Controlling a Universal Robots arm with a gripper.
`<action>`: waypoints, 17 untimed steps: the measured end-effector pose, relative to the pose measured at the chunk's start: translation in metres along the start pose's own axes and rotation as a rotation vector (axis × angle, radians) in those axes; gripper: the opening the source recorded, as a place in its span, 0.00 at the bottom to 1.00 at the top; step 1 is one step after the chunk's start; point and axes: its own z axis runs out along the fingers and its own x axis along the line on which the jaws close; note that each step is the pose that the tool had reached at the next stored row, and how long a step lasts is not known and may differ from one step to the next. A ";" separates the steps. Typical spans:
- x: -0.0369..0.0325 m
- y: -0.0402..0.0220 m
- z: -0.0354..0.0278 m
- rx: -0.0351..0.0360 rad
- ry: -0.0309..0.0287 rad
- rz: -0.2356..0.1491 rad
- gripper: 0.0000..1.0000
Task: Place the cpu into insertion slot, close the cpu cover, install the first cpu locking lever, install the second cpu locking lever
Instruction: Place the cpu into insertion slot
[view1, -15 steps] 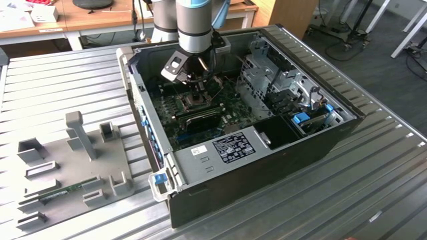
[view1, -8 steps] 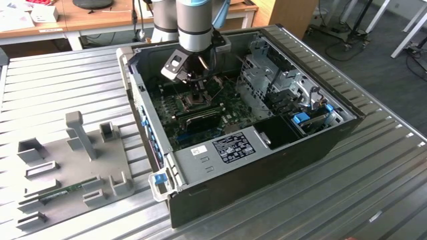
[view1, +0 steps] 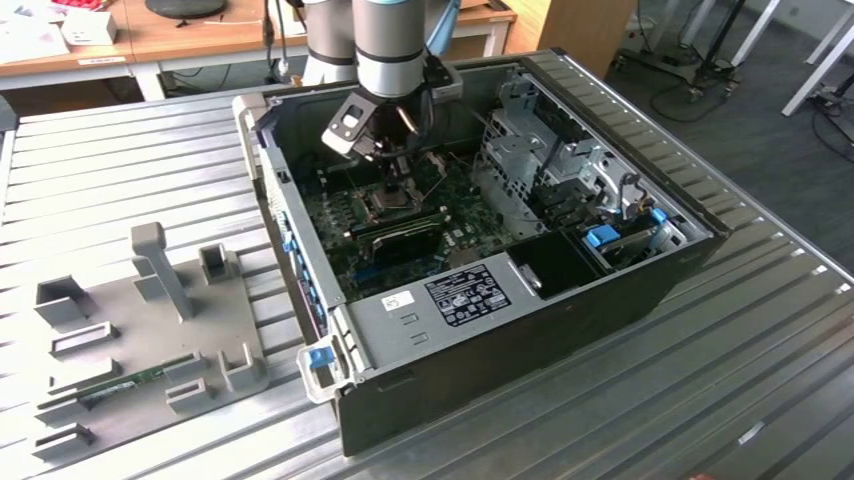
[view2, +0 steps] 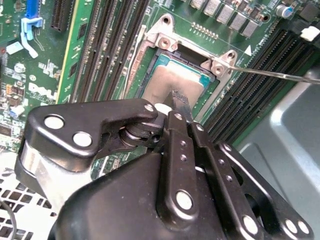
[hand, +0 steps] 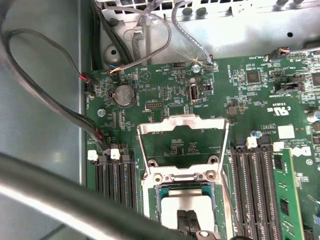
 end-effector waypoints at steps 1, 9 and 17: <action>0.0000 0.0001 -0.0016 -0.0002 0.0000 0.000 0.10; 0.0001 0.0005 -0.0071 -0.0023 0.0004 0.000 0.10; 0.0002 0.0015 -0.0071 -0.0023 0.0002 0.000 0.10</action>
